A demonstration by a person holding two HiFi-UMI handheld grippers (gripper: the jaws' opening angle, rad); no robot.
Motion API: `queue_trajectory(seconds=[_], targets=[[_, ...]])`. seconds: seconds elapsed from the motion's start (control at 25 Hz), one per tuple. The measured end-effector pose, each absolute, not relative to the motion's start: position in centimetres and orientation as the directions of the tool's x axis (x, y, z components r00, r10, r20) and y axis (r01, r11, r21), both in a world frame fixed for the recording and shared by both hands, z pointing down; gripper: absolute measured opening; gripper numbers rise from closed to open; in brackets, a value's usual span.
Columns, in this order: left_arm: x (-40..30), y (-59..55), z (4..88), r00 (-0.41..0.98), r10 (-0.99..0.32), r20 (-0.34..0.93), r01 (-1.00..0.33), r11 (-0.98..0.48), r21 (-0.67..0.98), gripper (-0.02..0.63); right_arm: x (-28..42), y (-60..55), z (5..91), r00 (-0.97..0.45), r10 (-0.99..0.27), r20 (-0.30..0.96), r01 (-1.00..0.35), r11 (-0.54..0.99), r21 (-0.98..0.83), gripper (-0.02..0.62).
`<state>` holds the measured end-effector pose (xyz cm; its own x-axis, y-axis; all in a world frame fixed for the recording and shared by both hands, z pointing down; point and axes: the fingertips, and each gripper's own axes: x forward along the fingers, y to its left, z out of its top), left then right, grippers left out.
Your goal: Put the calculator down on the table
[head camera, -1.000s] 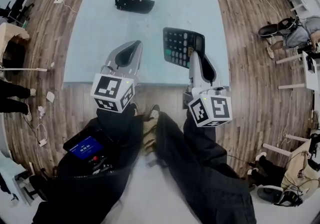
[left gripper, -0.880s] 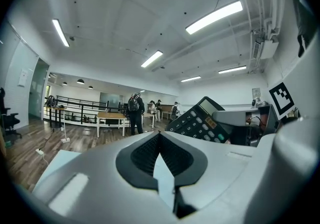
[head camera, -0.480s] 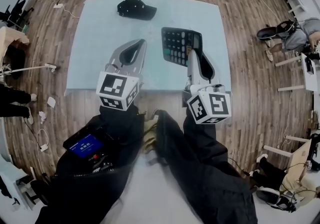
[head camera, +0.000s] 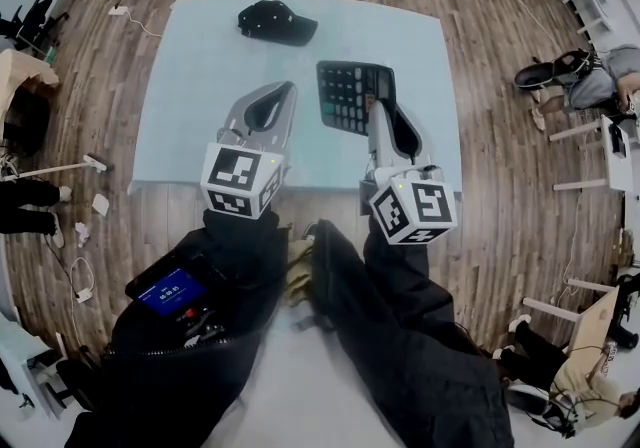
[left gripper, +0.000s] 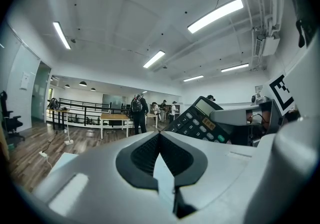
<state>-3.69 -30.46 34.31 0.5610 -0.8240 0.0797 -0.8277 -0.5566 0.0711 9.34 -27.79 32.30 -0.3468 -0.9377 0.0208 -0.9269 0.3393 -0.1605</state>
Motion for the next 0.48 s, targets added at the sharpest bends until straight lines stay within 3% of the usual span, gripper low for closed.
queue_trajectory(seconds=[0.48], targets=[[-3.0,-32.5,41.5,0.548,-0.81,0.211,-0.836,-0.536,0.114,-0.002,9.0,-30.4,39.4,-0.35,-0.921,0.169,-0.927,0.315,-0.202,0.055]])
